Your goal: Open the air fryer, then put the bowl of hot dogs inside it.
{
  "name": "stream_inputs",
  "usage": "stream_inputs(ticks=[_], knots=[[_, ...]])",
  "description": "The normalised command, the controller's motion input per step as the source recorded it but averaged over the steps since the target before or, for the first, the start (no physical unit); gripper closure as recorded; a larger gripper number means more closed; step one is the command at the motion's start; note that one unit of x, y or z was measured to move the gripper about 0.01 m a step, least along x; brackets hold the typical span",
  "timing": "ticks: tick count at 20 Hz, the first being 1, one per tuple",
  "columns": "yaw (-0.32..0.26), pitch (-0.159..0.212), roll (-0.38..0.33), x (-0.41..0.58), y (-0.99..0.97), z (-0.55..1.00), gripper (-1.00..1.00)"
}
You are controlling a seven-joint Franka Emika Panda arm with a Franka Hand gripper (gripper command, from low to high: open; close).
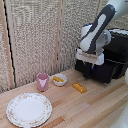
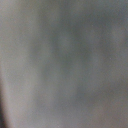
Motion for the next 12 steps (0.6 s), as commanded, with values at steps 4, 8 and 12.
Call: stream_inputs(ticks=[4, 8, 12], knots=[[0.01, 0.036, -0.034, 0.125, 0.18, -0.01, 1.0], [0.001, 0.006, -0.025, 0.055, 0.17, 0.0, 1.0], [0.0, 0.001, -0.033, 0.011, 0.15, 0.12, 1.0]])
